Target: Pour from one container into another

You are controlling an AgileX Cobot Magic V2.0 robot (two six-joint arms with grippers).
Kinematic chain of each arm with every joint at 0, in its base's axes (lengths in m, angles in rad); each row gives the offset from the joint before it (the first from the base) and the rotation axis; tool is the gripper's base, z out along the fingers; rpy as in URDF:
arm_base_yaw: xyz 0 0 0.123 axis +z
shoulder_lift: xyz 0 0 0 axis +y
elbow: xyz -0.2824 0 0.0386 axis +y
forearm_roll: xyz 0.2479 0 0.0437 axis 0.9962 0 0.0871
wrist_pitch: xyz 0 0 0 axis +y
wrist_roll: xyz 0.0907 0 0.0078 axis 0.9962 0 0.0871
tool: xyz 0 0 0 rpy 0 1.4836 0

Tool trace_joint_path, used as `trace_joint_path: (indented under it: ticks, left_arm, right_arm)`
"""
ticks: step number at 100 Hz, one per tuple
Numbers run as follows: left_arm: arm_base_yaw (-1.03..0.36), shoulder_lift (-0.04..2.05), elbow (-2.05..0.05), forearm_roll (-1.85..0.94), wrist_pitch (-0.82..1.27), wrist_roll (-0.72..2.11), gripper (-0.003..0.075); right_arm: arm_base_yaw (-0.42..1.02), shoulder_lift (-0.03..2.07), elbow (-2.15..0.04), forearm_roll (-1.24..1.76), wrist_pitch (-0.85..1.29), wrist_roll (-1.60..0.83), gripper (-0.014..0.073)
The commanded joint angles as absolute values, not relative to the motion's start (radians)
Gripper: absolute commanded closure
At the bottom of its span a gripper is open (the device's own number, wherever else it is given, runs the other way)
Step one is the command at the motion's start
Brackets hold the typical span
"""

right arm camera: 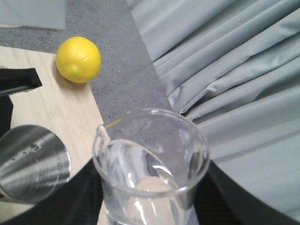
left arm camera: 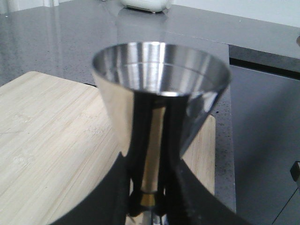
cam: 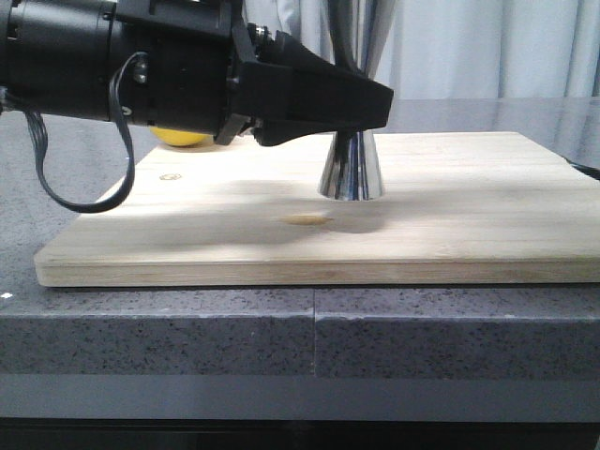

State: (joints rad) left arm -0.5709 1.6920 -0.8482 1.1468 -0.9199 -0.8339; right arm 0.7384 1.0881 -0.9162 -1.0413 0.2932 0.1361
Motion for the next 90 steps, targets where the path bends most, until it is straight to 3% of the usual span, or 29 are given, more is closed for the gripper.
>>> trace_joint_path:
  ticks: [1,90]
  left_arm:
    - [-0.573,1.644,-0.875,1.084,-0.973,-0.839,0.0741]
    - [-0.573,1.644,-0.915,1.102,-0.954,-0.839,0.0741]
  right_arm:
    - [0.741,1.062,-0.956,-1.079,0.269,0.129,0.0322]
    - [0.741,1.066,-0.952,-1.148,0.28,0.127,0.0322]
